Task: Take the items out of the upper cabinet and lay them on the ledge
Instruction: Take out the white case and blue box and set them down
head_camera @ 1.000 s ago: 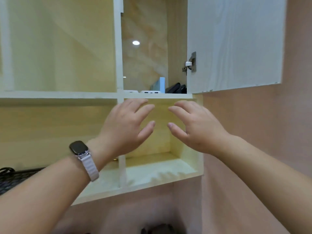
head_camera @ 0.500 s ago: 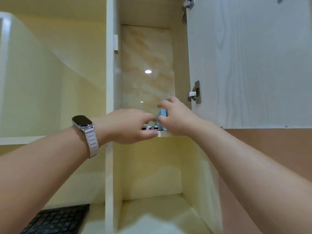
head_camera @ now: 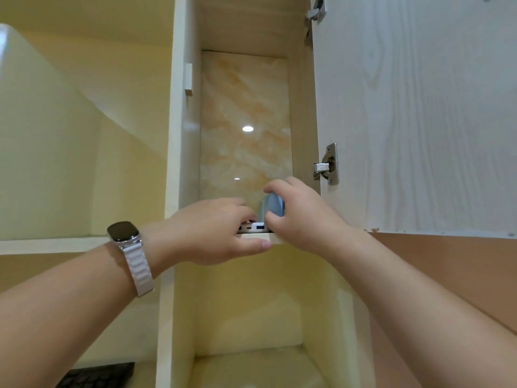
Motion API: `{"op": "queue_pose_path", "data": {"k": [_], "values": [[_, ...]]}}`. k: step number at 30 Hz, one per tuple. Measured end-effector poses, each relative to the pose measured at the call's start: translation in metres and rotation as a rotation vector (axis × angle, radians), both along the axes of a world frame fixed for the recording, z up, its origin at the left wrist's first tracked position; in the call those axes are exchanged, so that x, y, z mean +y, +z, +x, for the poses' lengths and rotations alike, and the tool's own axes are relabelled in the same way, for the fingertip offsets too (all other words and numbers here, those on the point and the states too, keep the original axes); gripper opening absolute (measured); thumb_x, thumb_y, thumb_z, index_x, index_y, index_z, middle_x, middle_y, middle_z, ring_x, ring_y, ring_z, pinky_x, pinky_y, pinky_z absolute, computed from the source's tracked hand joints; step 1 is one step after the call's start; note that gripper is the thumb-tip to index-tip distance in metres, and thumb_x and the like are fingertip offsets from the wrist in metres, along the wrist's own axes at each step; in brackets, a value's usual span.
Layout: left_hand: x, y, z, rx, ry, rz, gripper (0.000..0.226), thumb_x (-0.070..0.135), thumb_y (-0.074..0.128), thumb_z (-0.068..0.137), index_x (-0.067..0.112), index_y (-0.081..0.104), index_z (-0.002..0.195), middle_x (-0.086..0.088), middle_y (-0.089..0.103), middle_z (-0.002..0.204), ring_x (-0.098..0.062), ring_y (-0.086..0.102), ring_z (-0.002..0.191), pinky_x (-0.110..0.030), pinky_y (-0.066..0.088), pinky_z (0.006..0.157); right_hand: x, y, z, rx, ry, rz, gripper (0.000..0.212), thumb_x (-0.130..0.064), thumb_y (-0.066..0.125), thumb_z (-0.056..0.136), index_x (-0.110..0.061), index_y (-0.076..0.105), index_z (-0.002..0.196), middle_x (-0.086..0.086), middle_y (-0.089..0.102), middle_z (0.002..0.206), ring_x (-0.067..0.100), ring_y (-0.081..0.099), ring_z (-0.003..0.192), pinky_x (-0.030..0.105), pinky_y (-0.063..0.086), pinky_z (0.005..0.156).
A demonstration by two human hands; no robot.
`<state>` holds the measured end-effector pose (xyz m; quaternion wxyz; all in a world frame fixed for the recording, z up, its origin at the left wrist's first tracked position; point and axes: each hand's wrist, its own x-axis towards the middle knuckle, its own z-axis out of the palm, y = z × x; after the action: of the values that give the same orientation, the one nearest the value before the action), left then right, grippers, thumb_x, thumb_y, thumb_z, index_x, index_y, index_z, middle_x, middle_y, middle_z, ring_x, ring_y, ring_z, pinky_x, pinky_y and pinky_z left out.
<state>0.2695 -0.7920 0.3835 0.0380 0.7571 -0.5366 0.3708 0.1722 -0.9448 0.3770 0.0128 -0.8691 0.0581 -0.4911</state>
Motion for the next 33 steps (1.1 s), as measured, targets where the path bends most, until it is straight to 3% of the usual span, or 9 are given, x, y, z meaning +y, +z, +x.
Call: {"op": "queue_pose_path", "data": {"k": [4, 8, 10, 14, 19, 23, 25, 28, 33], "values": [[0.003, -0.006, 0.004, -0.01, -0.167, -0.1, 0.053, 0.072, 0.05, 0.075, 0.035, 0.063, 0.11, 0.014, 0.044, 0.084, -0.001, 0.048, 0.078, -0.029, 0.045, 0.068, 0.001, -0.01, -0.013, -0.138, 0.043, -0.029, 0.042, -0.028, 0.061, 0.088, -0.025, 0.05, 0.129, -0.007, 0.049, 0.124, 0.019, 0.056, 0.096, 0.031, 0.045, 0.07], [0.006, -0.014, 0.005, -0.025, -0.359, -0.255, 0.023, 0.047, 0.072, 0.079, 0.03, 0.067, 0.093, 0.021, 0.044, 0.077, 0.005, 0.048, 0.077, -0.017, 0.036, 0.062, 0.004, -0.024, -0.023, -0.319, 0.17, -0.071, 0.032, -0.012, 0.067, 0.082, -0.012, 0.057, 0.113, -0.006, 0.048, 0.11, 0.015, 0.054, 0.087, 0.034, 0.051, 0.069], [0.01, -0.018, 0.004, -0.077, -0.403, -0.328, 0.018, 0.045, 0.065, 0.077, 0.028, 0.064, 0.084, 0.022, 0.044, 0.073, -0.001, 0.047, 0.072, -0.016, 0.033, 0.057, 0.006, -0.031, -0.026, -0.39, 0.192, -0.084, 0.027, -0.006, 0.067, 0.08, -0.009, 0.058, 0.105, -0.008, 0.045, 0.105, 0.01, 0.05, 0.08, 0.031, 0.05, 0.063], [0.025, -0.024, -0.002, -0.239, -0.393, -0.38, 0.024, 0.045, 0.047, 0.076, 0.023, 0.056, 0.08, 0.016, 0.044, 0.074, -0.013, 0.044, 0.066, -0.03, 0.039, 0.047, 0.012, -0.046, -0.031, -0.509, 0.253, 0.026, 0.03, 0.0, 0.065, 0.079, -0.01, 0.054, 0.105, -0.005, 0.043, 0.104, 0.011, 0.05, 0.073, 0.025, 0.047, 0.059], [0.041, -0.034, -0.006, -0.378, -0.32, -0.403, 0.022, 0.037, 0.048, 0.078, 0.015, 0.05, 0.078, 0.004, 0.053, 0.069, -0.024, 0.05, 0.058, -0.033, 0.039, 0.036, 0.022, -0.065, -0.037, -0.519, 0.204, 0.174, 0.048, -0.002, 0.063, 0.078, -0.016, 0.05, 0.122, -0.006, 0.048, 0.1, 0.011, 0.047, 0.083, 0.019, 0.04, 0.067], [0.044, -0.039, -0.011, -0.433, -0.22, -0.354, 0.023, 0.033, 0.044, 0.074, 0.015, 0.054, 0.084, -0.001, 0.054, 0.076, -0.026, 0.051, 0.063, -0.025, 0.027, 0.039, 0.023, -0.078, -0.043, -0.496, 0.201, 0.24, 0.018, -0.014, 0.063, 0.083, -0.022, 0.05, 0.092, -0.014, 0.043, 0.086, 0.003, 0.045, 0.079, 0.012, 0.036, 0.061], [0.044, -0.042, -0.014, -0.469, -0.187, -0.365, 0.028, 0.031, 0.044, 0.076, 0.014, 0.064, 0.085, -0.003, 0.057, 0.078, -0.027, 0.053, 0.064, -0.022, 0.026, 0.04, 0.023, -0.083, -0.046, -0.507, 0.213, 0.325, 0.014, -0.026, 0.061, 0.083, -0.021, 0.048, 0.082, -0.007, 0.049, 0.084, 0.004, 0.048, 0.078, 0.019, 0.039, 0.06], [0.046, -0.05, -0.02, -0.442, -0.206, -0.467, 0.022, 0.026, 0.054, 0.076, 0.018, 0.07, 0.089, -0.001, 0.061, 0.079, -0.027, 0.056, 0.063, -0.027, 0.038, 0.037, 0.029, -0.09, -0.053, -0.51, 0.293, 0.483, 0.016, -0.035, 0.055, 0.075, -0.021, 0.053, 0.082, 0.001, 0.061, 0.088, 0.014, 0.058, 0.08, 0.037, 0.051, 0.065], [0.054, -0.071, -0.038, -0.332, -0.298, -0.619, 0.015, 0.024, 0.067, 0.078, 0.024, 0.073, 0.093, 0.006, 0.066, 0.081, -0.021, 0.06, 0.061, -0.03, 0.043, 0.04, 0.032, -0.109, -0.074, -0.418, 0.312, 0.584, 0.019, -0.033, 0.057, 0.065, -0.019, 0.056, 0.078, 0.002, 0.061, 0.078, 0.009, 0.052, 0.063, 0.022, 0.042, 0.05]]}}
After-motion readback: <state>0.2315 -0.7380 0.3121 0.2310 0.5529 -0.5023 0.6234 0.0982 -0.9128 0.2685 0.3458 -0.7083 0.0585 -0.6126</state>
